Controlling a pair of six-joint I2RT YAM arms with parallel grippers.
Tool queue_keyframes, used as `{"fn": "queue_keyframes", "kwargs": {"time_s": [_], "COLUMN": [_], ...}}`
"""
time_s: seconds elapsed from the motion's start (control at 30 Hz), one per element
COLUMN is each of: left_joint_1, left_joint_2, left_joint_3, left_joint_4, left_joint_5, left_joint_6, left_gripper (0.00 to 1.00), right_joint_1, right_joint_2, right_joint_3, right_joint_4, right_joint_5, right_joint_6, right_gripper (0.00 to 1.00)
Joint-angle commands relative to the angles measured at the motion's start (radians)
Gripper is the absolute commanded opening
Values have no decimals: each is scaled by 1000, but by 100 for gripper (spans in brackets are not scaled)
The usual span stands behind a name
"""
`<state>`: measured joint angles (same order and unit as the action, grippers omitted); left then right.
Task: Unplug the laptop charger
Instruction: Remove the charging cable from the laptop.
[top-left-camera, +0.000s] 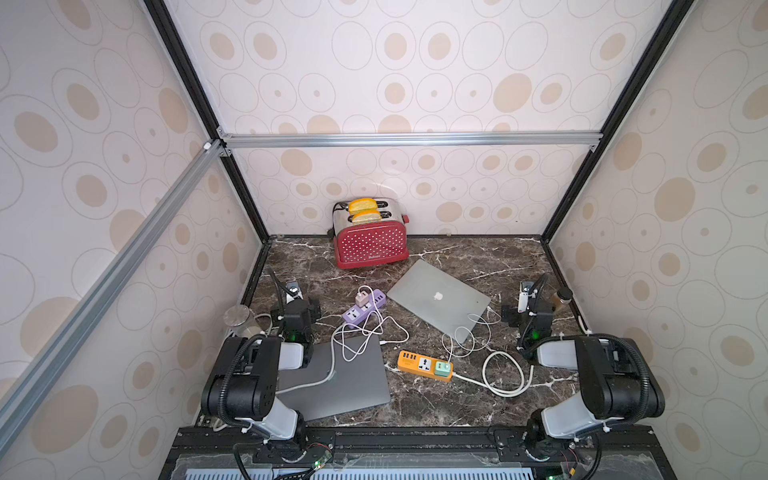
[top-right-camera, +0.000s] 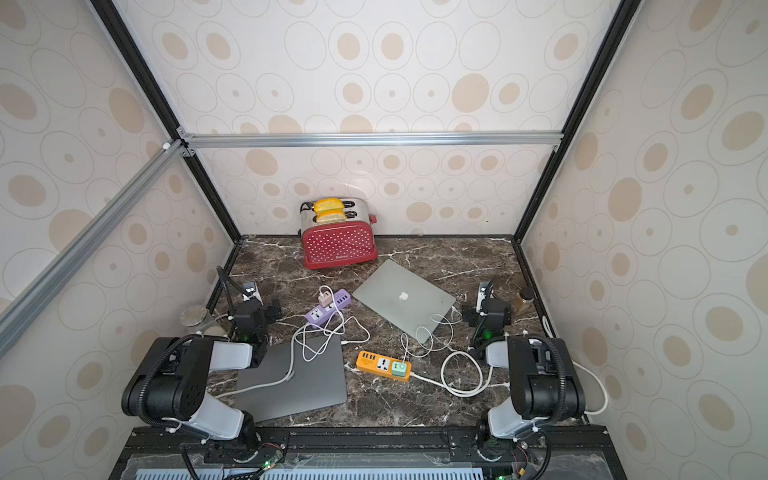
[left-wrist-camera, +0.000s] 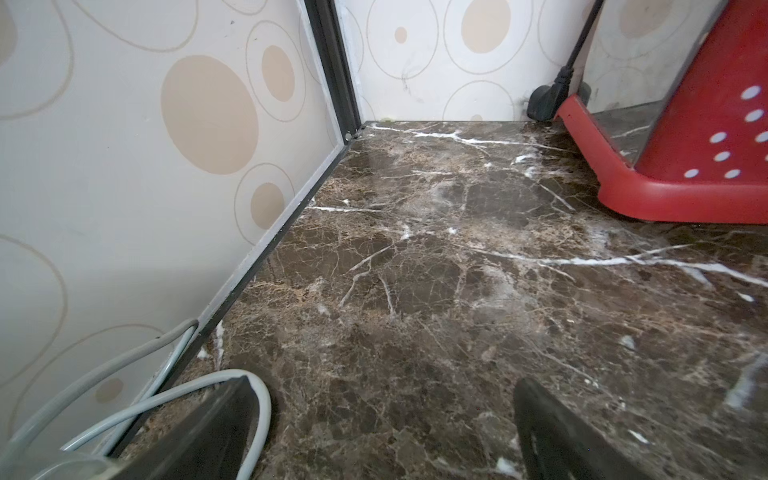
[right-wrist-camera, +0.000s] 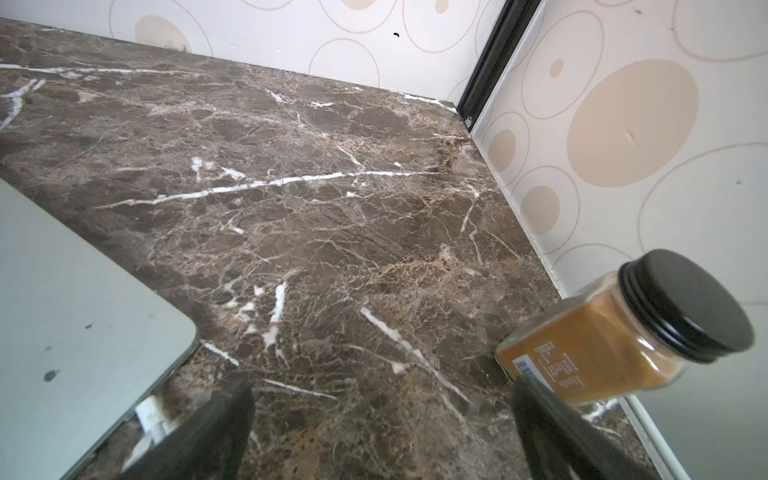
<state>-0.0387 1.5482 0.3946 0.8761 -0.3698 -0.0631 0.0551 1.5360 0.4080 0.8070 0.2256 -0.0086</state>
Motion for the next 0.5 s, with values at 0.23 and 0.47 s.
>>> {"fn": "queue_keyframes", "kwargs": {"time_s": [0.23, 0.47], "left_joint_1": [-8, 29], "left_joint_2": [-1, -5], "left_joint_3": [-4, 16], "left_joint_4": [44, -8], "left_joint_5": [-27, 57], "left_joint_6": [20, 3], "left_gripper": [99, 99], "right_joint_1": [-1, -1], "right_joint_2": [4, 5], "right_joint_3": [4, 2], "right_joint_4": [8, 10], "right_joint_5": [-9, -9], "right_joint_6": [-5, -5], "right_gripper": [100, 100]}}
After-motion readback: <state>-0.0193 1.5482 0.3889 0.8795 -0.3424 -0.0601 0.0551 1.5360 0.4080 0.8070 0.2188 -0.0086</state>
